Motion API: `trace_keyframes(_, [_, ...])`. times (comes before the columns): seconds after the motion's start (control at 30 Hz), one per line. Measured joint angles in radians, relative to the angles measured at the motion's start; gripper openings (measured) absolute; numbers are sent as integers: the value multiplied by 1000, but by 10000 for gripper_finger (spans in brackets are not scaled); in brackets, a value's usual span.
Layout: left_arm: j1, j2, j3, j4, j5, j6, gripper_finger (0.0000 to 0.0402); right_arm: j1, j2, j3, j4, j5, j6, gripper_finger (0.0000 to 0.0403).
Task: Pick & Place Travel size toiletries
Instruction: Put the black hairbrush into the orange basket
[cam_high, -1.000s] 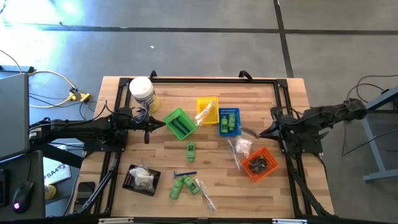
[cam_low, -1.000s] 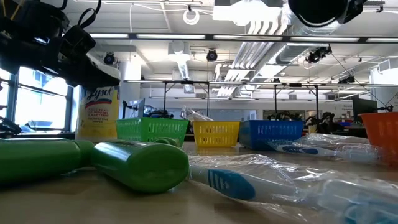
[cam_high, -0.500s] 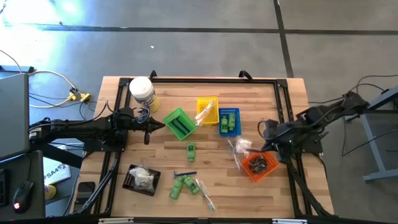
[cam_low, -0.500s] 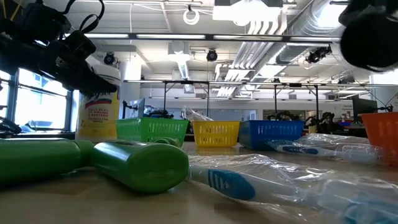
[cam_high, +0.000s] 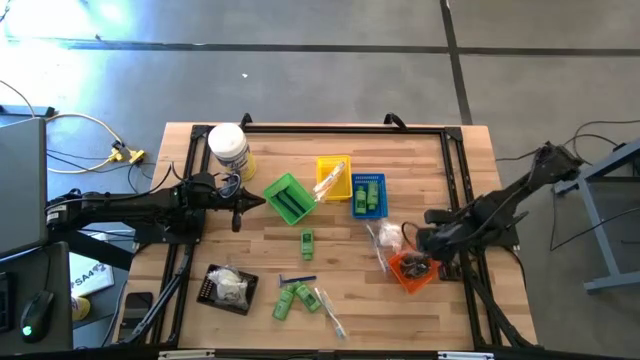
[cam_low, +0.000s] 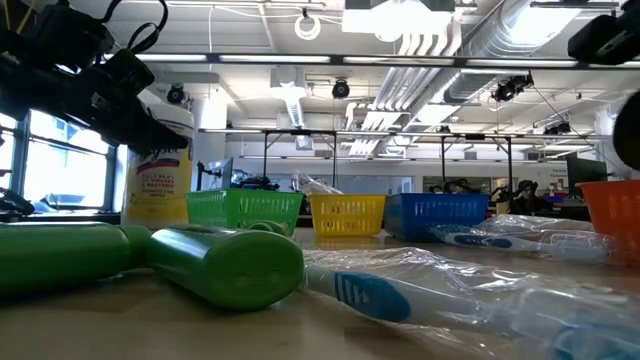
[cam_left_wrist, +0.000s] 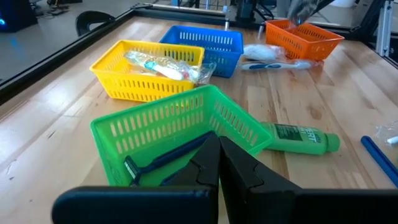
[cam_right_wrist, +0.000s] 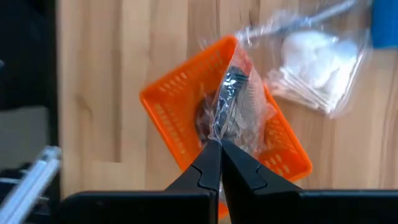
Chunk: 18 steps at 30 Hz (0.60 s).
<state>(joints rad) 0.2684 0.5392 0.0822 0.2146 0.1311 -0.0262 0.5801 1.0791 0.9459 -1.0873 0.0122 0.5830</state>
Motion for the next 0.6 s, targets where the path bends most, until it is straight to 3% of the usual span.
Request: trace_keyframes(0.6, [0,0,0,0,-6,2,0,31,292,0,-13,5,39,3])
